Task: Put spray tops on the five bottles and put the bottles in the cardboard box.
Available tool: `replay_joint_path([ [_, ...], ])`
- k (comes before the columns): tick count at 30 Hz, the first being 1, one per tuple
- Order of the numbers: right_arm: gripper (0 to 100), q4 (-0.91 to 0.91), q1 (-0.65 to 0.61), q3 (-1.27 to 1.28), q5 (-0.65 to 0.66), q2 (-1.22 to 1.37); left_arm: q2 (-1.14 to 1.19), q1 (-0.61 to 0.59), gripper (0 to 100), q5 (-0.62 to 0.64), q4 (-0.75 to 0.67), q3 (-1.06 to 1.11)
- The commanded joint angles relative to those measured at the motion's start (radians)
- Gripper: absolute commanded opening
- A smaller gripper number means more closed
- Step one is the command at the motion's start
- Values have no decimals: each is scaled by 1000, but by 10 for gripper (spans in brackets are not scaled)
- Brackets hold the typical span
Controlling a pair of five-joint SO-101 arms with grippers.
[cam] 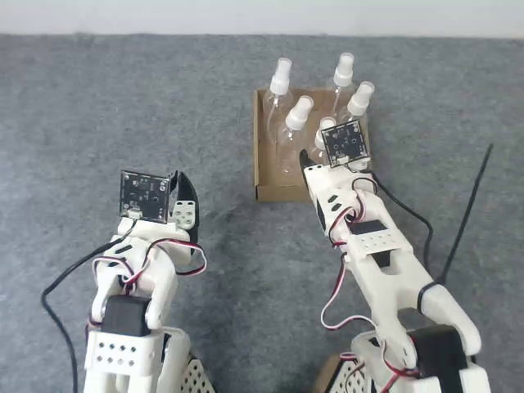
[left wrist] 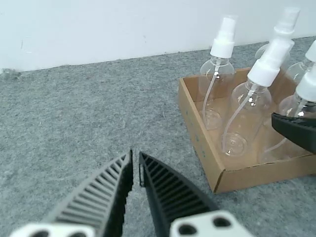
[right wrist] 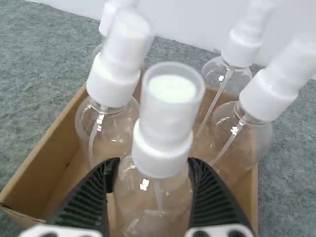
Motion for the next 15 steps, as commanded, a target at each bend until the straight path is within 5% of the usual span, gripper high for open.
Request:
replay_joint_path([
  [1,11,-10,5,-26,-9,5,-15,-2,13,12,-29,-5],
  [15,11,-5,-1,-28,-9,5,-15,-2,13,12,-29,-5],
])
